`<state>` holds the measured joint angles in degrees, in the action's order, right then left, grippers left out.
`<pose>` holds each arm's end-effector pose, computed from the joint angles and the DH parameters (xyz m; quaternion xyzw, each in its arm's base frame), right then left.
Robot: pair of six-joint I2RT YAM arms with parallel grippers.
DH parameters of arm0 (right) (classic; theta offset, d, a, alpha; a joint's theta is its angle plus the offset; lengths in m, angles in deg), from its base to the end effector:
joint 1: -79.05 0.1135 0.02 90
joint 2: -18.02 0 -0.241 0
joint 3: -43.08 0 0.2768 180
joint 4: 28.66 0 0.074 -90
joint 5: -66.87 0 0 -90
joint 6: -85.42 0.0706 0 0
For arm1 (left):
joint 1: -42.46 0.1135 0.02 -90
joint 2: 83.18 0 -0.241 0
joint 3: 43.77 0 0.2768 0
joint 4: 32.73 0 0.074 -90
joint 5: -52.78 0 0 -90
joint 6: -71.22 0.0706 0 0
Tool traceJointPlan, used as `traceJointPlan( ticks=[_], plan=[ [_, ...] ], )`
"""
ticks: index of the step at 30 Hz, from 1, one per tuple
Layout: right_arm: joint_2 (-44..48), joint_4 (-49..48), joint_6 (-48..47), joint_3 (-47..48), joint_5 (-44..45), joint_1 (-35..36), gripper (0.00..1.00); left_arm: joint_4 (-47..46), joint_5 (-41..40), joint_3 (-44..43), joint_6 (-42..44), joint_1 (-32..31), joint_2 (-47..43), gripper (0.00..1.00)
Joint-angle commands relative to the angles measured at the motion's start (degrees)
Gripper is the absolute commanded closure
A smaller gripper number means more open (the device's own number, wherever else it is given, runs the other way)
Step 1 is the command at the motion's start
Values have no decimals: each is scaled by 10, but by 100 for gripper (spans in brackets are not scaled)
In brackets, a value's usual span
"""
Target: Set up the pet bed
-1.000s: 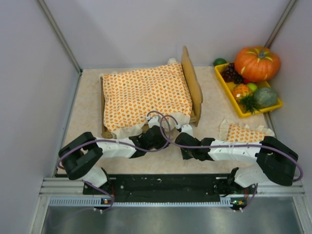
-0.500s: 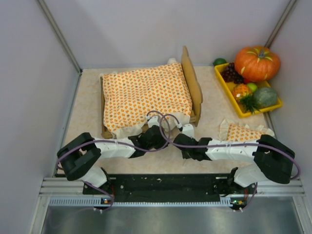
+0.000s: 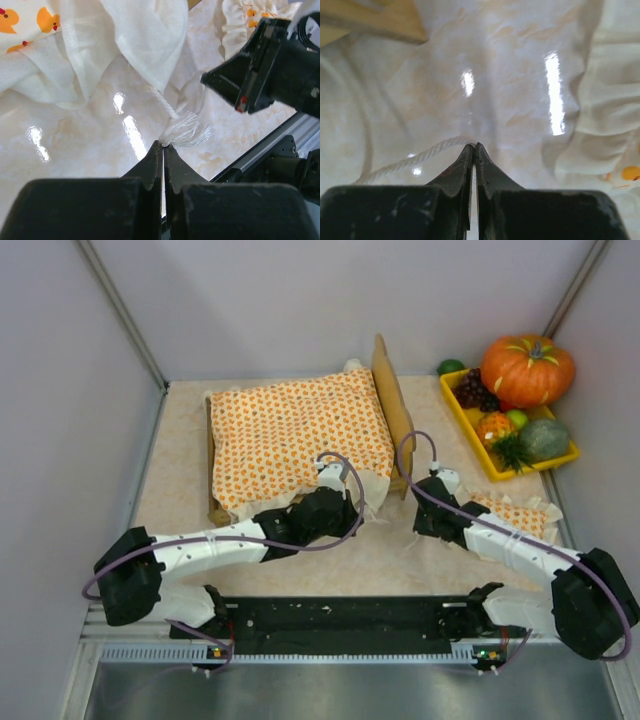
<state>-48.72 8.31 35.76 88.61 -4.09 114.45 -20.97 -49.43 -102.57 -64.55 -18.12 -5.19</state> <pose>0.2229 0.1301 0.1152 0.0862 0.9456 0.0404 0.3111 0.1869 -0.3009 0.1847 0.0595 0.8647 -0.3368 0.3678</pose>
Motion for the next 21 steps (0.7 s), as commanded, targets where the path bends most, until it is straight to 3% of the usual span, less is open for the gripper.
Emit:
traceJointPlan(
  ticks=[1,7,15,21],
  plan=[
    [11,-19,-51,26,-20,-66,100,85,-26,-40,40,-13,-36,100],
    [-10,-32,-97,77,-45,-171,100,145,-35,-88,75,-42,-29,100],
    [-73,-48,-140,155,-25,-214,100,218,-4,-152,95,-76,0,100],
    [-95,-58,-159,211,-28,-247,100,241,-9,-128,76,-78,18,100]
  ],
)
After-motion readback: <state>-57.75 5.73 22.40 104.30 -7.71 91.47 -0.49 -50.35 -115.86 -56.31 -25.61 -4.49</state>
